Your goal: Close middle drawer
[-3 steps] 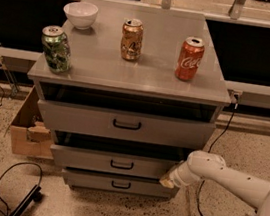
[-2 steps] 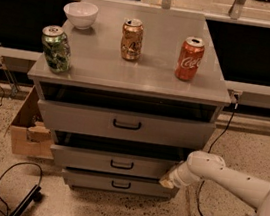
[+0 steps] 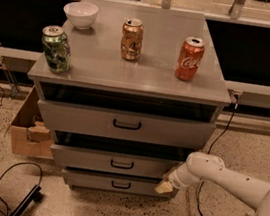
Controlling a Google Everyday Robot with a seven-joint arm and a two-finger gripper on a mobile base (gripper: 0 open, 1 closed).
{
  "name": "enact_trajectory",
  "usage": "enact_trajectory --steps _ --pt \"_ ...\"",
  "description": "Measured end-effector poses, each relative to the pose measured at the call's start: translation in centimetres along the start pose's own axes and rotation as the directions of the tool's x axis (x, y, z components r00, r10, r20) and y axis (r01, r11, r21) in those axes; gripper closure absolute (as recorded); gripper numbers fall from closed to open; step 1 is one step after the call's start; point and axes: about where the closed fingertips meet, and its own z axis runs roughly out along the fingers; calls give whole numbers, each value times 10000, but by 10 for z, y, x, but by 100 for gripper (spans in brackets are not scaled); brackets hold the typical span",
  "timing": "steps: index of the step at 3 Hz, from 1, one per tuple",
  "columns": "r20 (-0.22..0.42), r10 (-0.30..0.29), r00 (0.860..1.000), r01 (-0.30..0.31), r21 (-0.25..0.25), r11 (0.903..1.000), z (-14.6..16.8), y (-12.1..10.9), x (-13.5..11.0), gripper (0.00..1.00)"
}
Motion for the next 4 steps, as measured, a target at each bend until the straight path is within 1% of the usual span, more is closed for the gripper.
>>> enact_trajectory --steps 1,2,3,4 --pt "-5 -2 10000 2 -30 10000 1 1 0 0" --pt "-5 -2 10000 2 -31 10000 1 3 1 0" --pt "-6 -3 10000 3 -31 10000 1 3 1 18" --pt "-104 -315 9994 315 22 9995 -5 22 1 41"
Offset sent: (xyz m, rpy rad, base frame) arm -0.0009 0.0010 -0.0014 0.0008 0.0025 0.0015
